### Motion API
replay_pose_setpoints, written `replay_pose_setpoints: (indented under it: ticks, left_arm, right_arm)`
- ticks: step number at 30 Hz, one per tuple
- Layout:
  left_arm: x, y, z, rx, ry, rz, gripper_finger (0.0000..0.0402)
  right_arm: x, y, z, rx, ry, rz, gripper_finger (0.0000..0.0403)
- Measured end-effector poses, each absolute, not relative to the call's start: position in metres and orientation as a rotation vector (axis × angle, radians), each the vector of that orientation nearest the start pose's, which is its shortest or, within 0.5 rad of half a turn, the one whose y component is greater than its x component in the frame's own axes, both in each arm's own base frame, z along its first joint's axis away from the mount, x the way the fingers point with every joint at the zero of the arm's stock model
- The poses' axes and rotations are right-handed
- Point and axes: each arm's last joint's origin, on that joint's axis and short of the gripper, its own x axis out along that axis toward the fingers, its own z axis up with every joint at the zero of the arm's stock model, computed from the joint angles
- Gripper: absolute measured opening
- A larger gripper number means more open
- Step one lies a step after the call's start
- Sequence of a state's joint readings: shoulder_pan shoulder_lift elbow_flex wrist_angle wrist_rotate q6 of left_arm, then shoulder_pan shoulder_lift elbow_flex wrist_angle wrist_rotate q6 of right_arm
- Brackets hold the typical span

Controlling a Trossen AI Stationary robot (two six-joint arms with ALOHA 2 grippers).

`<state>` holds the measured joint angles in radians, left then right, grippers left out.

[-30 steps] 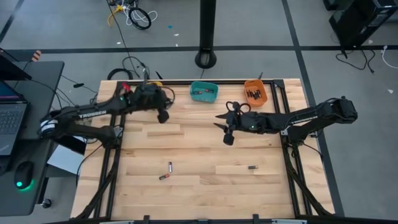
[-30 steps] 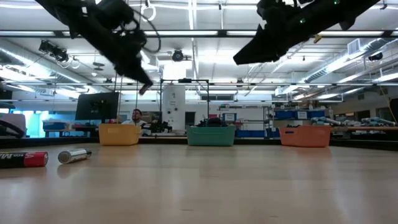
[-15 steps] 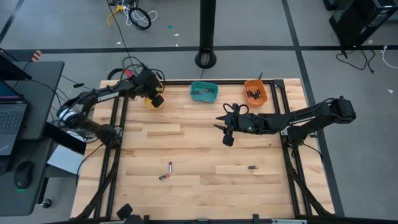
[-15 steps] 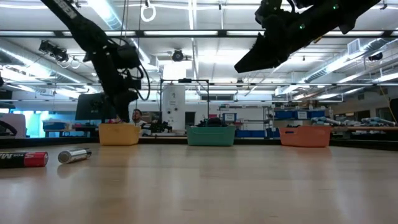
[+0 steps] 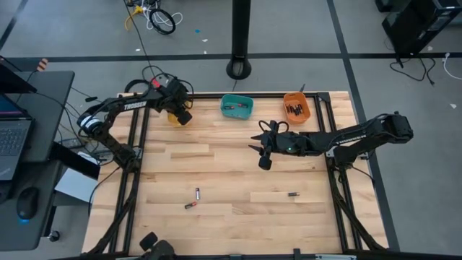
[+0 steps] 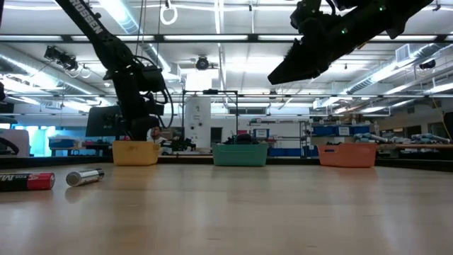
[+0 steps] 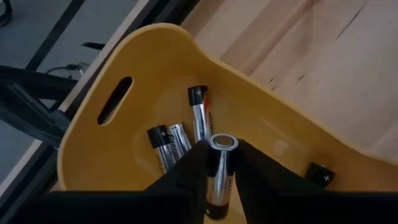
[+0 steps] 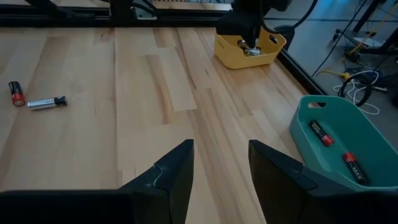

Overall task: Sort batteries
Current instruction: Put the silver battery into the yellow bin, then put the red battery into the green bin

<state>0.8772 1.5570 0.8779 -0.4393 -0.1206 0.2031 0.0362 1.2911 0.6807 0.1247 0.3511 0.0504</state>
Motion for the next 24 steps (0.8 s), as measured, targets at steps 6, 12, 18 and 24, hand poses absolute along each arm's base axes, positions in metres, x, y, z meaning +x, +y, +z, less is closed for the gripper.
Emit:
replay_pose_setpoints:
  ticks: [6,12,18,24]
  left_arm:
    - [0.181,0.223,0.173,-0.228,1.174,0.767,0.0093]
    - [0.186,0.218,0.179,-0.109,1.215,0.863,0.0089]
    - [0.2,0.19,0.212,0.06,1.121,0.909,0.0058]
    - [0.205,0.125,0.25,0.052,0.987,0.769,0.0007]
  right_arm:
    - [0.266,0.0,0.222,-0.045,0.471,-0.32,0.0163]
    - [0.266,0.0,0.222,-0.045,0.471,-0.32,0.0163]
    - [0.266,0.0,0.222,-0.047,0.471,-0.319,0.0163]
    - [0.266,0.0,0.221,-0.048,0.483,-0.317,0.0162]
